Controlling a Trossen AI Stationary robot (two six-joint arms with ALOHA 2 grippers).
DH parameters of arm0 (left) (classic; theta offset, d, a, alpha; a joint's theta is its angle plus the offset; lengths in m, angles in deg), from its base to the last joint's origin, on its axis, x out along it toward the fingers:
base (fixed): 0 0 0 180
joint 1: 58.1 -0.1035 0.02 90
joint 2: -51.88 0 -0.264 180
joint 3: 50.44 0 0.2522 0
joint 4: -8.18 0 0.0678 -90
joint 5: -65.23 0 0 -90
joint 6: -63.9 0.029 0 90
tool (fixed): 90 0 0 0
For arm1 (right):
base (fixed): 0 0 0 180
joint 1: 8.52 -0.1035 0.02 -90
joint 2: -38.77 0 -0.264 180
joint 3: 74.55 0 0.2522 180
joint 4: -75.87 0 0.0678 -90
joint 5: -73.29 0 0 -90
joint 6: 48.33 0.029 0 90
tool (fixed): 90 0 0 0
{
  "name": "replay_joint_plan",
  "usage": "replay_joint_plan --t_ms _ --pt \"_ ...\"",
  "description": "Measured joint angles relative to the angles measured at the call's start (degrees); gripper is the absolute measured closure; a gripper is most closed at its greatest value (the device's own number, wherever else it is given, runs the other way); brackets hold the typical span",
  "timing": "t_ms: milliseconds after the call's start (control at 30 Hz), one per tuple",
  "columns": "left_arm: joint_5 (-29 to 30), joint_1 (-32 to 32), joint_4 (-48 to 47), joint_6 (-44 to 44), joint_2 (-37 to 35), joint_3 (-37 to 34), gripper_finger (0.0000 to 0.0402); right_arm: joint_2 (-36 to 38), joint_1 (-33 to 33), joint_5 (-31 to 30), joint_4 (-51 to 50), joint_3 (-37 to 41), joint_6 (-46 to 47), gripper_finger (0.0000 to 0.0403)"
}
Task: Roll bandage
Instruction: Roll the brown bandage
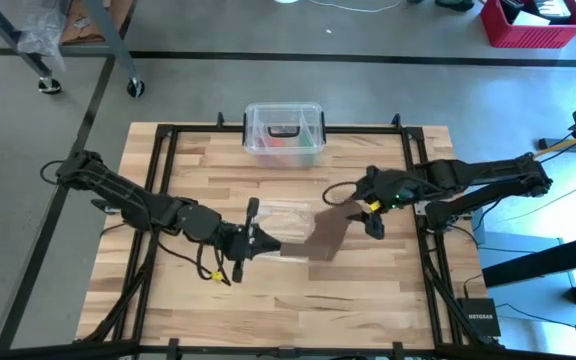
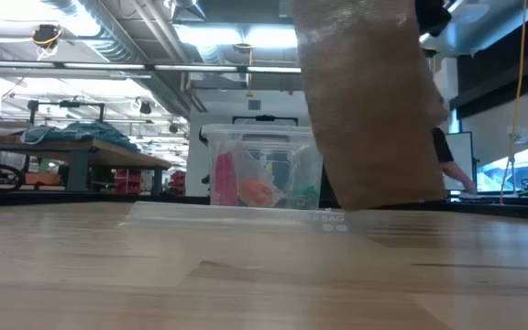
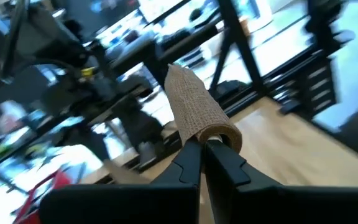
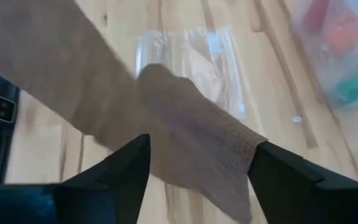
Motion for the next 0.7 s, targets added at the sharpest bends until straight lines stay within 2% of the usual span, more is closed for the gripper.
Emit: replay_joint_plan --t_ms 100,233,333,433,500,700 --pt "-3.9 0.1 0.7 -0.6 0.0 0.0 0.0401 0.8 -2.6 -3.7 0.7 0.0 0.4 0.015" --pt "-4.5 0.0 0.6 -1.5 -0.1 0.0 0.0401 0.7 -5.1 -6.9 0.9 0.0 0.5 0.015" --pt "-0.2 0.0 4.5 -2.2 -0.1 -0.1 0.0401 1.0 -7.4 -7.5 0.4 0.0 0.7 0.015" --pt "1.3 1.6 16.1 -2.4 -0.1 -0.1 0.0401 3.2 -10.3 -8.0 -2.0 0.0 2.3 0.015" --pt "3.5 2.7 20.0 -1.3 -0.5 0.7 0.0401 5.5 -12.2 -10.5 -2.1 0.0 4.1 0.015" --pt "11.1 1.0 15.2 0.6 -1.0 2.7 0.0401 8.7 -18.4 -16.6 4.0 0.1 5.6 0.015"
